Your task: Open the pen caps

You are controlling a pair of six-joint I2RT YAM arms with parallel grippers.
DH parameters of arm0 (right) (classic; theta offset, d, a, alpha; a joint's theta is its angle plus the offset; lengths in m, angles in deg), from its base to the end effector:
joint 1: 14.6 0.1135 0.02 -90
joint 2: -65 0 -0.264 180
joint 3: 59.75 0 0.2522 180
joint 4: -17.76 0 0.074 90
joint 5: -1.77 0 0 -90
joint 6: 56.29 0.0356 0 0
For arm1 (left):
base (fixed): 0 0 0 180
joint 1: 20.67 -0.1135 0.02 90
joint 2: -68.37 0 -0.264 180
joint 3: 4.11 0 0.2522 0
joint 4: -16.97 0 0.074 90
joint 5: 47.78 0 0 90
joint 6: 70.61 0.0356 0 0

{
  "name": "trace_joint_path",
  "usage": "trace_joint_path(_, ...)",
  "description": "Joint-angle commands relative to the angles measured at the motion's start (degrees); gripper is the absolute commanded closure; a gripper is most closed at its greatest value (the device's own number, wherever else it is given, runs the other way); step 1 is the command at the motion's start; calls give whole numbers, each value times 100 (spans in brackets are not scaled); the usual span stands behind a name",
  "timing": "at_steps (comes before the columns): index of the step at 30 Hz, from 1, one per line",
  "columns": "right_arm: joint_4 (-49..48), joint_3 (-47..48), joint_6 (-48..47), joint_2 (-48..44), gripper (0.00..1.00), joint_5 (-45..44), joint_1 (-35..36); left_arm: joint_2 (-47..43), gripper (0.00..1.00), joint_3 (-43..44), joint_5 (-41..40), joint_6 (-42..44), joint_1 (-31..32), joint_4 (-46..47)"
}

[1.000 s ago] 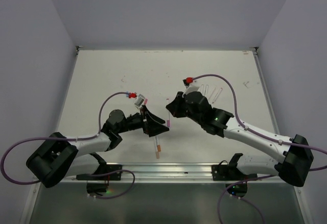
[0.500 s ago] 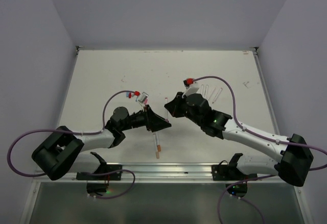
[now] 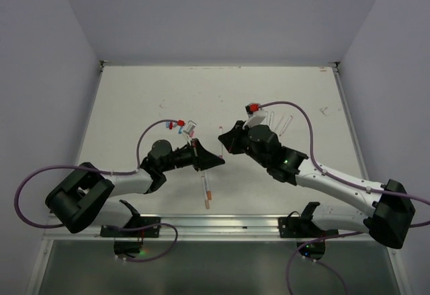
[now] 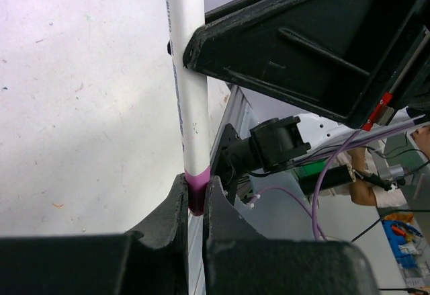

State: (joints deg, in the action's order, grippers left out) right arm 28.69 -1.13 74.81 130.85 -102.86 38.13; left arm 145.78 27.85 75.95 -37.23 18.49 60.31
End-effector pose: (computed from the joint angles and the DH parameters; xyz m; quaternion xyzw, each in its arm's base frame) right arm 0.1678 0.2056 0.2889 -0.0071 0.8067 0.3545 0.4728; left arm 0.1759 -0.1687 0.1876 0.0944 0.7116 -0.6328 0.2904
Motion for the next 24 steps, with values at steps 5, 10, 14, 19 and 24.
trace_joint_path(5, -8, 84, 161, -160, 88, -172, 9, -102, 100, 342, -60, 353, 92, -409)
trace_joint_path(10, 46, 84, 170, -116, 66, 30, 1, -340, 100, 430, -148, 766, 92, -928)
trace_joint_path(14, -33, 58, 188, -46, 65, 101, 0, -454, 100, 518, -174, 907, 92, -1201)
trace_joint_path(19, -130, 93, 223, 130, 74, 259, 9, -507, 100, 589, -174, 995, 110, -1342)
trace_joint_path(24, -95, 137, 232, 332, 100, 268, 9, -542, 100, 562, -192, 1030, 127, -1412)
